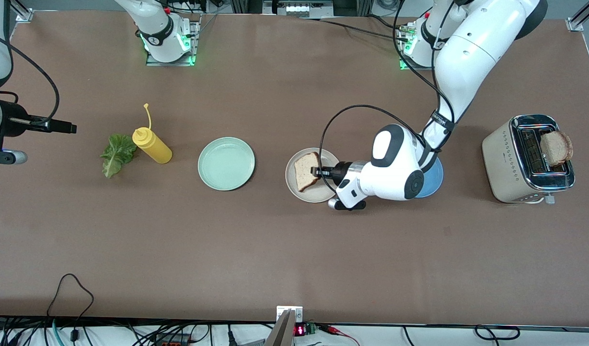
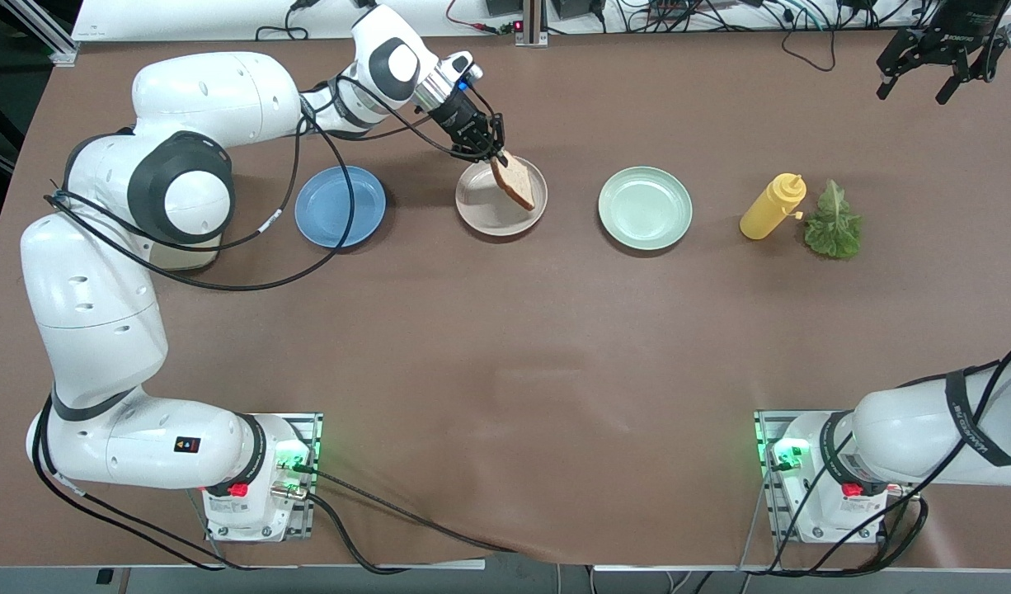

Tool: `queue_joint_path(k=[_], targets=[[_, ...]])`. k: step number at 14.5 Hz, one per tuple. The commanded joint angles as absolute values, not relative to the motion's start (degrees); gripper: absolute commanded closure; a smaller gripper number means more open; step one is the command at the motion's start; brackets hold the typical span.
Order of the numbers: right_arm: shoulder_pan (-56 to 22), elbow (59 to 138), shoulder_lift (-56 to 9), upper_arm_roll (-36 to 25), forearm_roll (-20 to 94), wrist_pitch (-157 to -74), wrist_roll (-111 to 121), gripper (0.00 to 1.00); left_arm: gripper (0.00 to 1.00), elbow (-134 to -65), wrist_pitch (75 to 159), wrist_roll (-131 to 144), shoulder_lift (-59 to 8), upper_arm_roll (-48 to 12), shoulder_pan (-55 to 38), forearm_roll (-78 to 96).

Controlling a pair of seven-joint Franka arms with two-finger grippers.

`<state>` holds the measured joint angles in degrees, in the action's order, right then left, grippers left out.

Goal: Make sandwich in beige plate with both arms
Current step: 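Carry the toast to the beige plate and lower it with the left gripper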

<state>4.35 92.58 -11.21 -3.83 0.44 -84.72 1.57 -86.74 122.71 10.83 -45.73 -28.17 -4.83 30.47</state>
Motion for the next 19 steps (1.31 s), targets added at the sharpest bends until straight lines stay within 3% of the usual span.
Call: queue_joint_path(k=[1,7,11,13,16,18,19], targets=[[4.57,92.9,-11.86,-3.69,0.88,-85.43,0.97,0.0,1.0,-88.15,122.87,7.48,-45.26,-28.92,-3.78,32.34],[4.92,104.57,-9.58,-3.6,0.44,-99.65,1.32,0.0,0.97,-89.03,123.05,6.94,-46.23,-28.83,-3.69,32.61],[5.01,108.79,-8.97,-3.52,0.44,-104.31,2.02,0.0,0.94,-89.21,123.05,6.42,-47.28,-28.65,-2.81,32.61],[5.97,112.74,-7.39,-3.52,0.44,-107.91,4.21,0.0,0.85,-89.21,122.87,6.15,-47.63,-28.48,-2.11,32.61],[7.03,121.0,-4.23,-3.52,0.44,-115.82,8.07,0.0,0.61,-89.21,122.78,6.06,-48.6,-28.39,-0.97,32.52],[7.82,123.82,-3.61,-3.52,0.44,-119.34,12.1,0.0,0.3,-89.12,122.87,6.24,-48.6,-28.3,-0.79,32.61],[8.69,125.32,-3.26,-3.43,0.44,-121.62,15.7,0.0,0.03,-89.21,122.87,6.15,-48.69,-28.04,-0.44,32.52]])
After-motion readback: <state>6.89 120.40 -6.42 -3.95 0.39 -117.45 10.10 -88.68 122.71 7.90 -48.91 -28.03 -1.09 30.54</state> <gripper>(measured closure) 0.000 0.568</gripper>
